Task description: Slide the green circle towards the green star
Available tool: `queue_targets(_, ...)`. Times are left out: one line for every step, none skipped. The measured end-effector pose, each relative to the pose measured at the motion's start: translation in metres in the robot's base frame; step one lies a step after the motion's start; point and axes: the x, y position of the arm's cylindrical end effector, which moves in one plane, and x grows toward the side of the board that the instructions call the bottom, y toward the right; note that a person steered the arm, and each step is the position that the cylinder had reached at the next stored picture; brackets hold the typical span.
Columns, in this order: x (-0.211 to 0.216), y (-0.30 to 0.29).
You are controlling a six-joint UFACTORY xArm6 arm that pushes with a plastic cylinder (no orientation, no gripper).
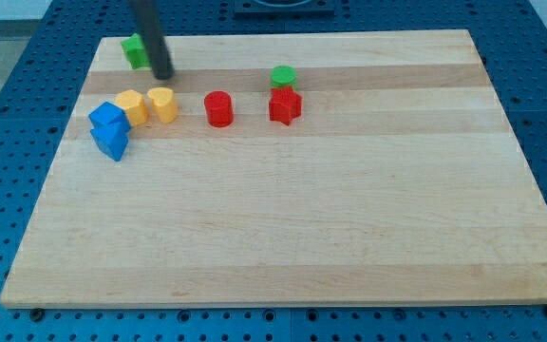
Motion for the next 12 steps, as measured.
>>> queue_targets(-0.011, 0.062)
queue_targets(-0.019, 0.123)
queue_targets(-0.003, 0.165)
queue_targets(0.023, 0.196)
queue_targets(0.034, 0.191)
queue_targets(0.034, 0.161)
queue_targets(0.034, 0.136)
queue_targets(0.034, 0.115)
queue_targets(0.034, 0.092)
queue_targets(0.034, 0.068)
queue_targets(0.034, 0.045)
queue_targets(0.034, 0.029)
